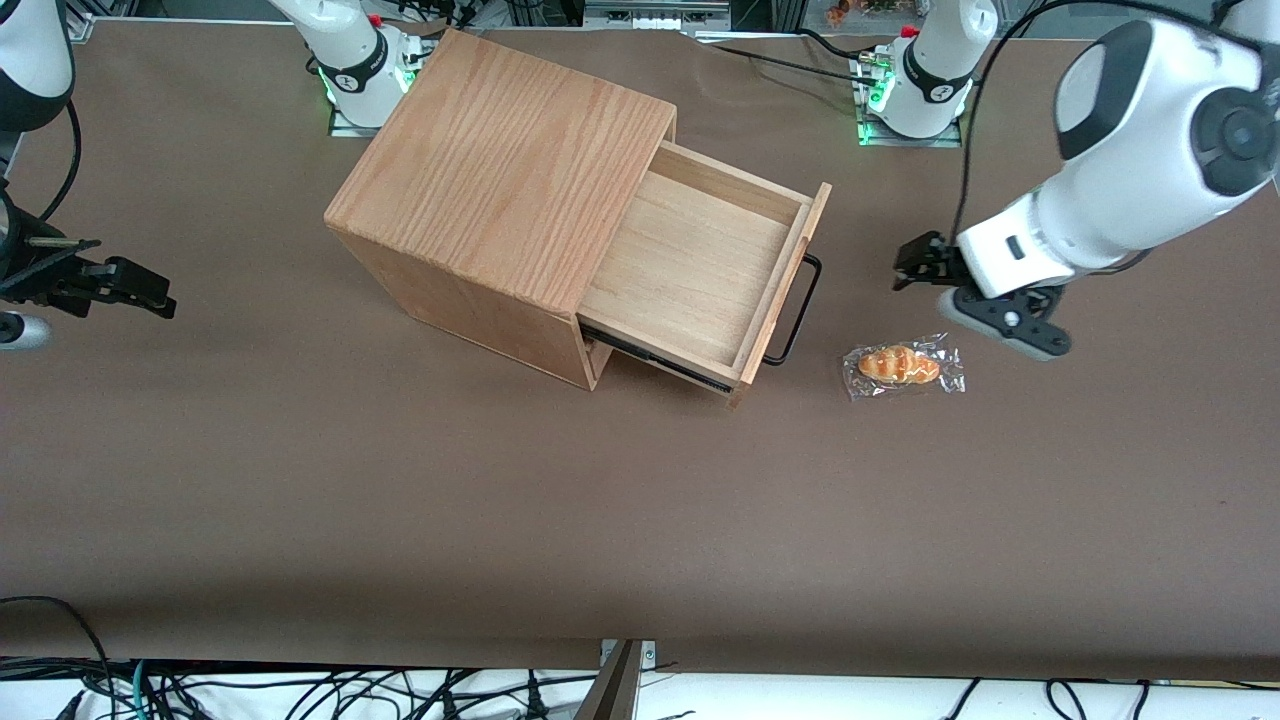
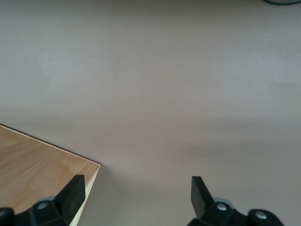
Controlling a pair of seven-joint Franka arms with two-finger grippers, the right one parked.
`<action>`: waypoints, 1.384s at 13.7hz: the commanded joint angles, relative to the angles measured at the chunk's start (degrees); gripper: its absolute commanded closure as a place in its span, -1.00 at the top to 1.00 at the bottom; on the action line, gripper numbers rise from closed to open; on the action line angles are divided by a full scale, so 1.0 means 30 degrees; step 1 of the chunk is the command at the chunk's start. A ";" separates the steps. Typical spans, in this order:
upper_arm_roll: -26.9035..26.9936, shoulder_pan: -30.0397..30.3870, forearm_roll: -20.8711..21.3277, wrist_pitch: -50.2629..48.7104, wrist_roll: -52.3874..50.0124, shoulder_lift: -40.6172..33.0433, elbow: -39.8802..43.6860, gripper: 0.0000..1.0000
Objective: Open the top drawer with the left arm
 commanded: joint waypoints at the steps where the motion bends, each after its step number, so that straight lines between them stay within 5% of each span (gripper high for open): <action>1: -0.0058 0.0095 0.2168 -0.1473 -0.2394 -0.0047 0.1533 1.00; 8: 0.1435 0.0624 0.0766 -0.1388 -0.3021 -0.1689 0.1449 1.00; 19: 0.1466 0.0624 0.0999 -0.1738 -0.3137 -0.1718 0.1361 1.00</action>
